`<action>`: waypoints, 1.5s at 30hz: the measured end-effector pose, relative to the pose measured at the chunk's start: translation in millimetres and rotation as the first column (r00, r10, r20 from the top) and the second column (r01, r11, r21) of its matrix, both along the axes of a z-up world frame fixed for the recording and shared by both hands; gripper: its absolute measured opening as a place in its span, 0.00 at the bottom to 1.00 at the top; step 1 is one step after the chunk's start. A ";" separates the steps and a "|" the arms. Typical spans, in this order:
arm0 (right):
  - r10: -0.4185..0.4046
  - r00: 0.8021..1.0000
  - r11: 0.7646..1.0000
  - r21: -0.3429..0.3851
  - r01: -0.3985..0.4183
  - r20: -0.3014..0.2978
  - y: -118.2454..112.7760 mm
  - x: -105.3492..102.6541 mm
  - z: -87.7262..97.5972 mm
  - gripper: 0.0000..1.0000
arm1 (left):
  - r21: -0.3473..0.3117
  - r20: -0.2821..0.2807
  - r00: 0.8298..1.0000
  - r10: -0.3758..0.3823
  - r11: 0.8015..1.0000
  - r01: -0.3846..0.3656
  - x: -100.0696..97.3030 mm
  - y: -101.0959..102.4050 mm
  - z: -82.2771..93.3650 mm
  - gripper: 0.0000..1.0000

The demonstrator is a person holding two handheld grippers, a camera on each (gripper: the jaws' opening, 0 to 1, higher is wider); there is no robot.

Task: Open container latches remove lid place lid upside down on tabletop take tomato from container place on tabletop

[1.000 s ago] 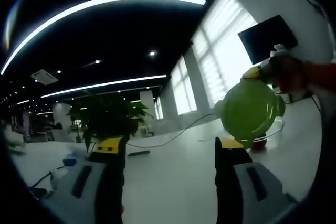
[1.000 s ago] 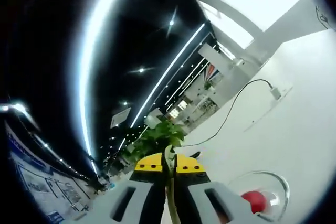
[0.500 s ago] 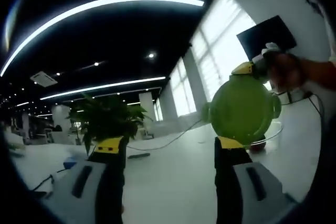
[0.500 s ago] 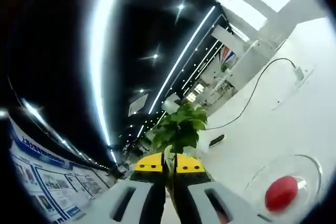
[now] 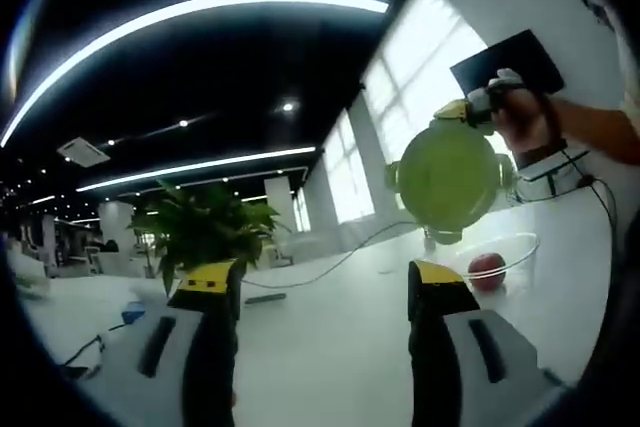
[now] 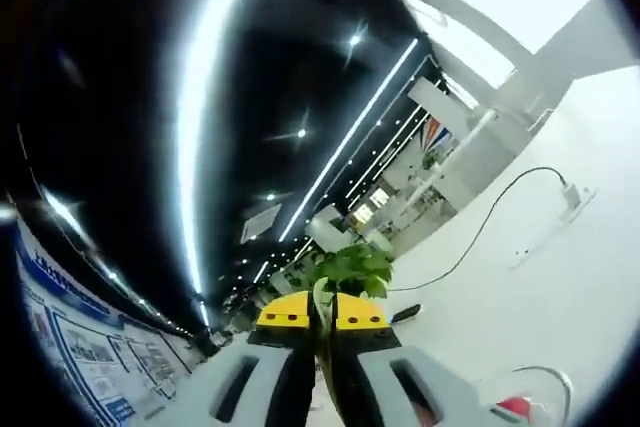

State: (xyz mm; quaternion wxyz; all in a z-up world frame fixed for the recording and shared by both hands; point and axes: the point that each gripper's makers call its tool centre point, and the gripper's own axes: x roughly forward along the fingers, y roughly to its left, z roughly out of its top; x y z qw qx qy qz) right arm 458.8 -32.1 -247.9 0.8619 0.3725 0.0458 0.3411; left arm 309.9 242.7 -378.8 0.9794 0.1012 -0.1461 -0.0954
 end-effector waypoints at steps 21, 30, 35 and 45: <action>-0.366 0.925 0.923 -0.166 0.347 -0.101 -91.7 109.8 -57.4 0.00 | 0.003 -0.003 1.000 0.003 1.000 -0.003 3.5 0.3 -0.8 0.63; -0.441 0.891 0.879 -0.249 0.406 -0.106 -101.3 135.8 -87.9 0.00 | 0.035 -0.020 0.999 0.032 0.999 -0.031 2.7 10.3 -7.3 0.62; -0.487 0.871 0.834 -0.324 0.446 -0.054 -105.1 143.7 -92.3 0.00 | 0.023 -0.017 0.999 0.040 0.999 -0.039 1.0 15.8 -8.4 0.62; -0.536 0.844 0.762 -0.422 0.492 0.015 -92.1 158.4 -103.9 0.00 | 0.015 -0.017 0.999 0.050 0.999 -0.050 -2.7 19.5 -10.0 0.61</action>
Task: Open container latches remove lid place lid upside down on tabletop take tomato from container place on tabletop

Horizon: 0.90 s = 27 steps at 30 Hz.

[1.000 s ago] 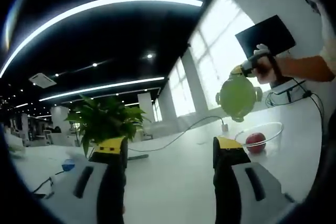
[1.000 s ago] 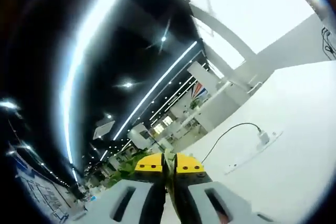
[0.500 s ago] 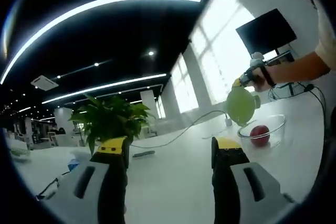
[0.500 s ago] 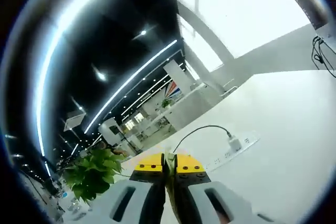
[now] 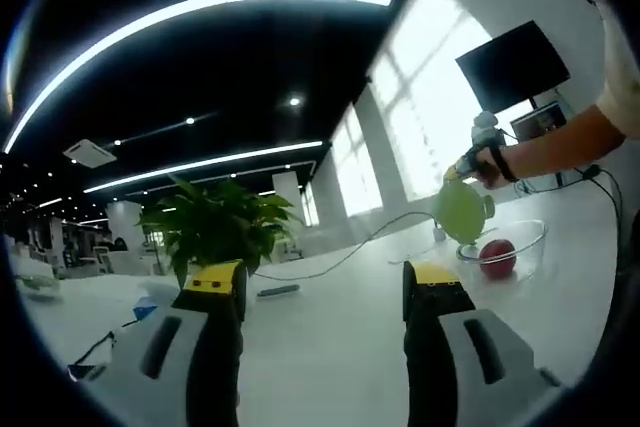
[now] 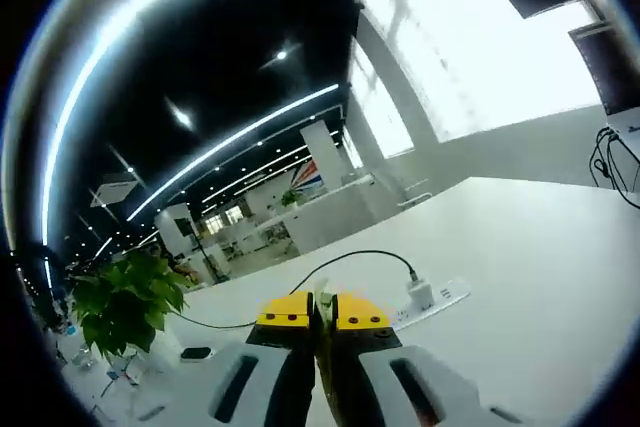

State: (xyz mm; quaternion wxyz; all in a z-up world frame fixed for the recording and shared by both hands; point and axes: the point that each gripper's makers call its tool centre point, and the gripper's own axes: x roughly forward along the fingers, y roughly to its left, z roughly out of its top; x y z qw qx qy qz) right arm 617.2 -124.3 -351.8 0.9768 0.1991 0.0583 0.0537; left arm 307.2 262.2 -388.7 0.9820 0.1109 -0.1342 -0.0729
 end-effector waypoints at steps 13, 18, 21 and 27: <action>0.021 1.000 0.988 -0.150 -0.023 -0.013 66.7 2.2 -20.0 0.01 | -0.021 0.010 1.000 0.012 1.000 -0.011 -3.8 8.5 -1.3 0.61; 0.042 0.998 0.985 -0.167 -0.048 -0.040 90.3 0.9 -36.4 0.01 | -0.024 0.010 1.000 0.018 1.000 -0.018 -7.8 13.1 -1.7 0.61; 0.047 0.997 0.988 -0.146 -0.055 -0.057 98.8 0.5 -42.0 0.01 | -0.029 0.011 1.000 0.022 0.999 -0.021 -9.8 16.2 -1.7 0.61; 0.031 0.996 0.989 -0.142 -0.043 -0.087 109.6 10.4 -55.5 0.01 | -0.050 0.013 1.000 0.015 0.999 -0.015 -11.6 14.3 -5.1 0.61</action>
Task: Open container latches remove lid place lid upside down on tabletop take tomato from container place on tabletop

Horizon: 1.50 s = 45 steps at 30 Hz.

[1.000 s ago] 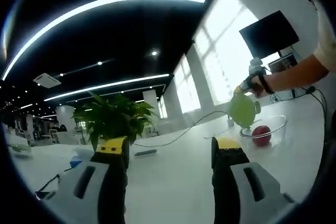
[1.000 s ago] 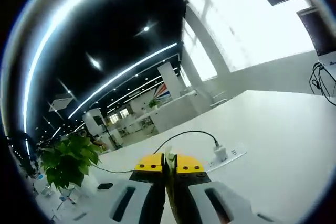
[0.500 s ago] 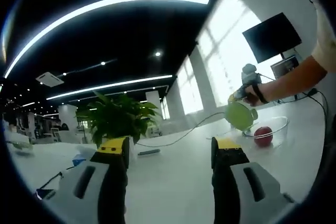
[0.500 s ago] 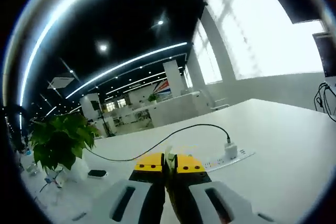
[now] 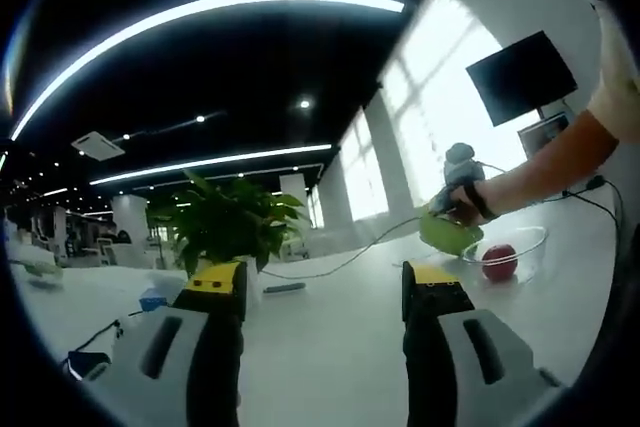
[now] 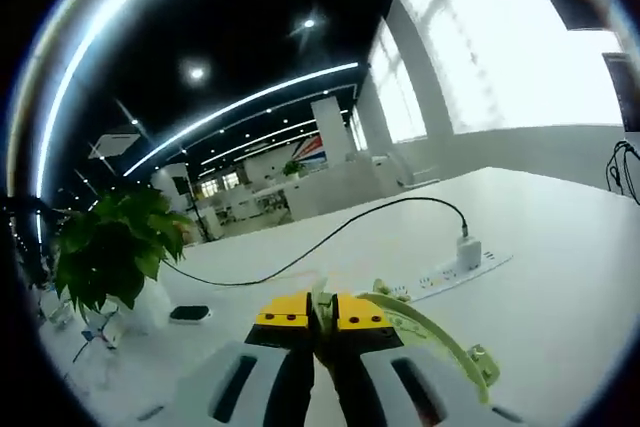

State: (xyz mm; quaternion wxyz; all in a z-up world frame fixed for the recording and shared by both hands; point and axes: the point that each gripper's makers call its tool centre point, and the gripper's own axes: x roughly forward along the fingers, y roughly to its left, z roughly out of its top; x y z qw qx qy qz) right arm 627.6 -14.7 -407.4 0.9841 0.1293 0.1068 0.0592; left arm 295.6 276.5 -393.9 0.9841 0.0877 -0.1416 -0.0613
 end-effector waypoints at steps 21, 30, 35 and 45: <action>0.031 0.997 0.998 -0.060 -0.035 -0.069 43.3 -0.9 -35.2 0.05 | -0.024 0.017 1.000 0.010 1.000 -0.010 -12.8 6.7 5.1 0.61; 0.117 0.988 0.993 0.008 -0.117 -0.102 67.4 -11.6 -43.9 0.16 | -0.042 0.042 0.999 0.015 0.999 -0.014 -21.5 13.1 11.9 0.61; 0.115 0.990 0.993 -0.010 -0.116 -0.076 65.9 -12.4 -34.9 0.18 | -0.050 0.043 0.999 0.007 0.999 -0.005 -21.0 10.5 12.7 0.61; 0.174 0.985 0.981 -0.079 -0.175 -0.009 49.8 -21.2 -4.5 0.20 | -0.043 0.033 0.999 -0.016 0.999 0.017 -17.6 1.8 11.1 0.61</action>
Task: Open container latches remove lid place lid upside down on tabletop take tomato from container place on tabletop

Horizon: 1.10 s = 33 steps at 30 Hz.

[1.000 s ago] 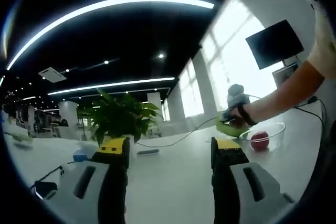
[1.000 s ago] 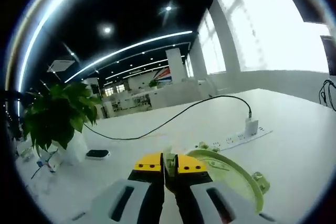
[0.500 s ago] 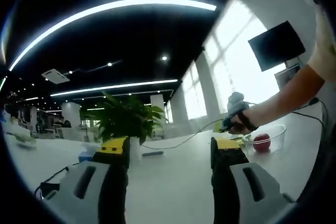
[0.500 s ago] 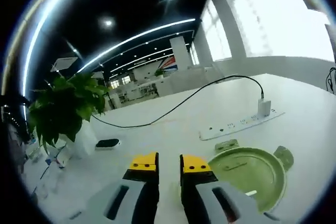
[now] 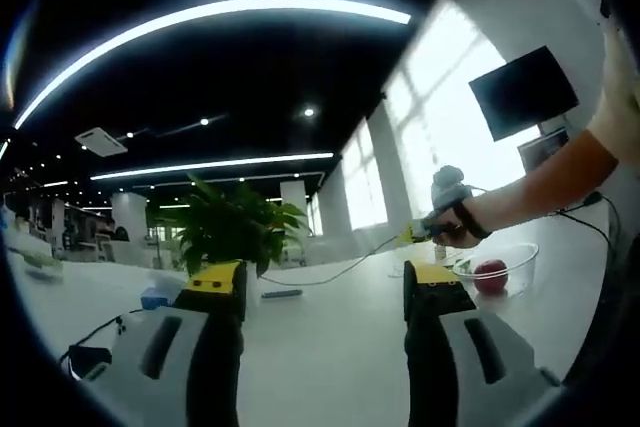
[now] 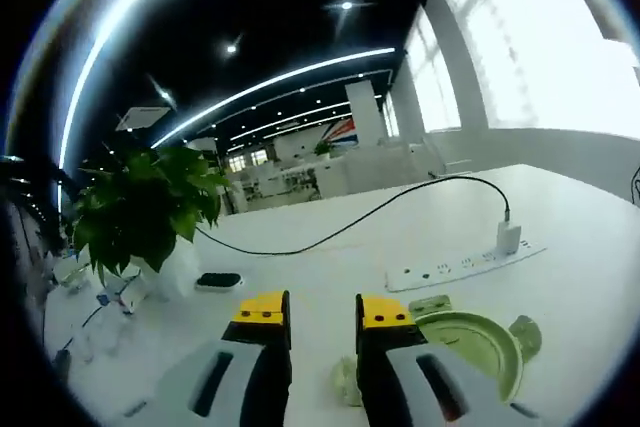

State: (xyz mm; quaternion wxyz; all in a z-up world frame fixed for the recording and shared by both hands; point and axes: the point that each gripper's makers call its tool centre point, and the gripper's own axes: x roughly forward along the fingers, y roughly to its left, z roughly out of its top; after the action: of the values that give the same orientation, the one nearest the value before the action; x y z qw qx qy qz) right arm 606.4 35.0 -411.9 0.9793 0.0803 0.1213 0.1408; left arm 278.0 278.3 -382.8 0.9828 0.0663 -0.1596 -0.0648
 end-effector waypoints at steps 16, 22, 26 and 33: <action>0.141 0.978 0.990 -0.051 -0.134 0.155 -36.7 -16.9 64.3 0.37 | -0.010 -0.020 0.999 0.036 0.999 -0.036 13.0 7.7 1.1 0.60; 0.163 0.961 0.984 -0.107 -0.142 0.225 -68.9 -39.0 87.5 0.40 | -0.004 -0.022 1.000 0.011 1.000 -0.011 19.7 -5.3 5.3 0.60; 0.130 0.963 0.990 -0.078 -0.114 0.236 -100.2 -54.4 98.1 0.40 | 0.004 -0.025 1.000 -0.004 1.000 0.004 24.8 -13.3 6.7 0.60; 0.062 0.972 0.998 -0.037 -0.055 0.226 -162.5 -71.5 109.5 0.38 | 0.012 -0.025 0.999 -0.031 0.999 0.032 32.4 -27.1 11.1 0.60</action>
State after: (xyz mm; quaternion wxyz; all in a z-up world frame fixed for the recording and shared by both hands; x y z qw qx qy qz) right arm 534.9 -127.4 -302.4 0.9833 0.0454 0.0131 0.1759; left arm 310.3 251.2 -371.7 0.9832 0.0689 -0.1480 -0.0821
